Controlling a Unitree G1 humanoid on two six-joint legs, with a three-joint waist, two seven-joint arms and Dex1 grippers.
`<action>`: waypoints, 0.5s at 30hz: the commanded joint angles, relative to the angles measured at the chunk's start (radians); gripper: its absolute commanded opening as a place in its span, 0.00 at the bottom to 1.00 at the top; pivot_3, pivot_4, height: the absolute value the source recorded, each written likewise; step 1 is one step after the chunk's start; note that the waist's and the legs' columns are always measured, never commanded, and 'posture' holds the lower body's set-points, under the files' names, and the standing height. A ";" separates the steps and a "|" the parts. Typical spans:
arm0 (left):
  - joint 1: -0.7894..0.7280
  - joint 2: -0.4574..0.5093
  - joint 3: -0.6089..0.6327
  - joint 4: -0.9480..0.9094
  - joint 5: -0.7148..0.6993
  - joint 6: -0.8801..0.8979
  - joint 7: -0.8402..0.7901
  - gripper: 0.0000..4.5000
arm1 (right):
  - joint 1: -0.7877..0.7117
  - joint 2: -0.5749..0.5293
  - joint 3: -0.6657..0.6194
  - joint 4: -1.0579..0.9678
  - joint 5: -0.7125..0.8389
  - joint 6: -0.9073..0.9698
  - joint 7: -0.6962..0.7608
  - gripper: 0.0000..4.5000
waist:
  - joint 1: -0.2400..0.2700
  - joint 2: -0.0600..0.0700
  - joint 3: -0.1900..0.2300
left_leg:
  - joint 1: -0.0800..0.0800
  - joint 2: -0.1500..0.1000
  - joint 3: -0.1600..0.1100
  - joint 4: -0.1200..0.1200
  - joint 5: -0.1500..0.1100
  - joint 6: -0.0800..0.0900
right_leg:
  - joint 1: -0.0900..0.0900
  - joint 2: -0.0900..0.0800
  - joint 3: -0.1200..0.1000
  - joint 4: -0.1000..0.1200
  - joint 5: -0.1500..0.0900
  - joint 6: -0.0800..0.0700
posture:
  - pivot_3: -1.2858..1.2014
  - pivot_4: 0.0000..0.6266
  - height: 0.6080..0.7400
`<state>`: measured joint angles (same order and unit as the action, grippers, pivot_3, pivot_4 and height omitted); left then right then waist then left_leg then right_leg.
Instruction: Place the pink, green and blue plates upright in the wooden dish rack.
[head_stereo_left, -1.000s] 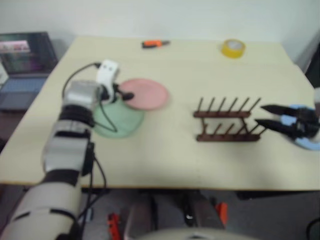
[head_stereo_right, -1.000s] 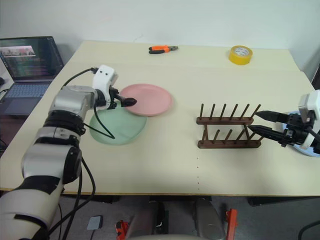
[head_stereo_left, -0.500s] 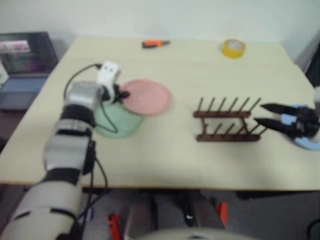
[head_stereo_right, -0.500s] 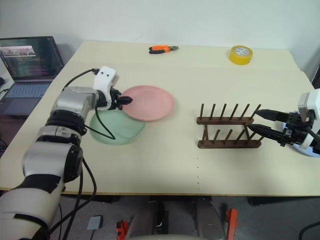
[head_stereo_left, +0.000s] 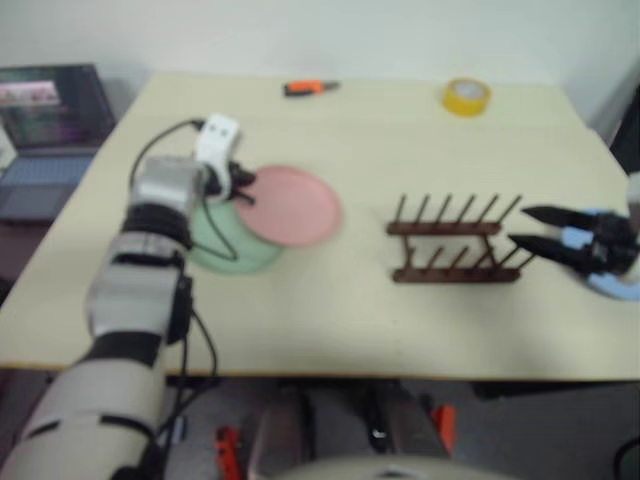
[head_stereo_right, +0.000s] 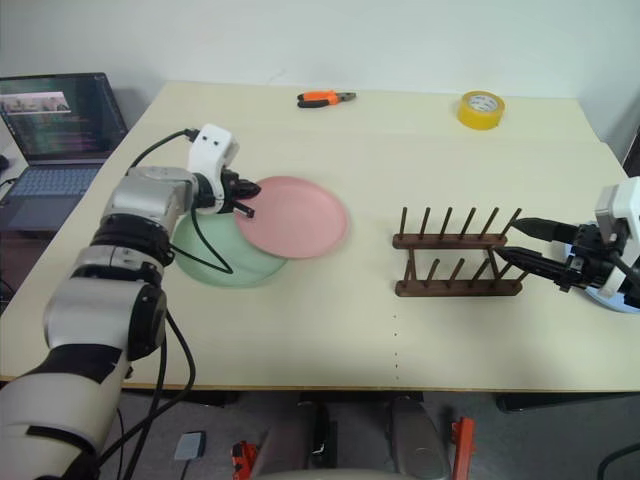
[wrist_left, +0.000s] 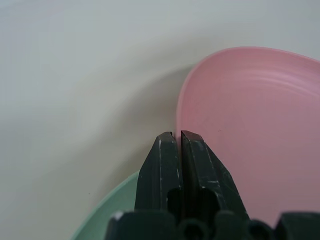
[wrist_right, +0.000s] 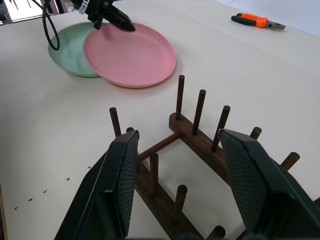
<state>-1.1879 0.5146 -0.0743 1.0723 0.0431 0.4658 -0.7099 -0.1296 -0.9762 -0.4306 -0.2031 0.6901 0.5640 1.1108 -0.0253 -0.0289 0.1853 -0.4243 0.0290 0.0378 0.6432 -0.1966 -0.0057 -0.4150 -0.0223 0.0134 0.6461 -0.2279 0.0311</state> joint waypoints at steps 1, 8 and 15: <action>-0.031 0.025 0.014 -0.007 0.005 -0.013 0.000 0.00 | -0.015 -0.003 -0.019 -0.026 0.016 -0.009 0.003 0.63 | 0.000 0.000 0.000 | 0.000 0.000 0.000 0.000 0.000 0.000 | 0.000 0.000 0.000 0.000 0.000 0.000 | 0.52 0.24 1.00; -0.035 0.052 0.029 -0.030 -0.008 -0.007 -0.013 0.00 | -0.043 0.000 -0.009 -0.046 0.037 -0.001 0.007 0.63 | -0.001 0.000 0.000 | 0.000 0.000 0.000 0.000 0.000 0.000 | 0.000 0.000 0.000 0.000 0.000 0.000 | 0.52 0.24 1.00; -0.039 0.068 0.047 -0.105 -0.028 0.023 -0.046 0.00 | -0.146 0.006 0.008 -0.112 0.119 0.026 -0.007 0.63 | -0.001 0.000 0.000 | 0.000 0.000 0.000 0.000 0.000 0.000 | 0.000 0.000 0.000 0.001 0.000 0.000 | 0.52 0.24 1.00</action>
<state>-1.1893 0.5650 -0.0462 1.0276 0.0331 0.4868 -0.7431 -0.2512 -0.9719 -0.4077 -0.2799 0.7715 0.5843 1.1092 -0.0263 -0.0290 0.1854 -0.4245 0.0294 0.0372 0.6434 -0.1966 -0.0057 -0.4152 -0.0222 0.0130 0.6466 -0.2279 0.0310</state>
